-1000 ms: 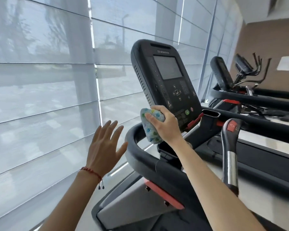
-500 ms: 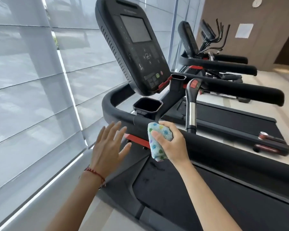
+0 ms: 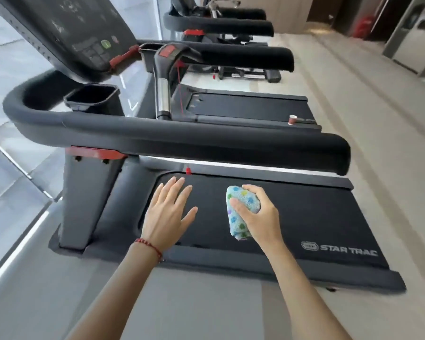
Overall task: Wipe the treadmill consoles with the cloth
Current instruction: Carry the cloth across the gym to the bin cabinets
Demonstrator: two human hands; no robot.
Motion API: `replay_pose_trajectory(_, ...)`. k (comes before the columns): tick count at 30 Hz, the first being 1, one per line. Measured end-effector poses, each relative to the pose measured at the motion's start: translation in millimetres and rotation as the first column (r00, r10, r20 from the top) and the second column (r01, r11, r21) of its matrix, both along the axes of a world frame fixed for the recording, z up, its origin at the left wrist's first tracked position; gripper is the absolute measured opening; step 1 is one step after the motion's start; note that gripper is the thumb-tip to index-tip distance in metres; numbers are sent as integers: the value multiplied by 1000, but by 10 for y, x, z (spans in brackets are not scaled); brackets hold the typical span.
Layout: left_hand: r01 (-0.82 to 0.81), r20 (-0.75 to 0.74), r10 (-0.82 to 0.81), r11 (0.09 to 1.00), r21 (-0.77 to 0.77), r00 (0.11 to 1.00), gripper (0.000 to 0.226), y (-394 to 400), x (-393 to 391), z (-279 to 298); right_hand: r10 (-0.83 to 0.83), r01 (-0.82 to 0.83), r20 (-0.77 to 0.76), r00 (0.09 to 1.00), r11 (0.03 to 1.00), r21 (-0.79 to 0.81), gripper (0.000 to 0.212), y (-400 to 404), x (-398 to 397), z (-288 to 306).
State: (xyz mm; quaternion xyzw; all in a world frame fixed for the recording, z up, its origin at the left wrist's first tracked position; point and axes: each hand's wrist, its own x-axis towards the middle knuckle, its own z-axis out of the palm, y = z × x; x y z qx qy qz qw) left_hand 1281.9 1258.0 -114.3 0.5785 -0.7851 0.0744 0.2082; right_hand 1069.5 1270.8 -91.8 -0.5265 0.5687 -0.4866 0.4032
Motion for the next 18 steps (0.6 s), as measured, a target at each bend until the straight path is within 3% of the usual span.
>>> replay_pose_trajectory(9,275,-7,-276,952,132,961,54,297,-1703,-424,-359,355,4,933,926,129,28,877,-1560,-519)
replay_pose_trajectory(18,557,19,-579,791,253,815,55,424,-2940,-790,-688,664,11,726,705,250,29,1660,-2465,-868)
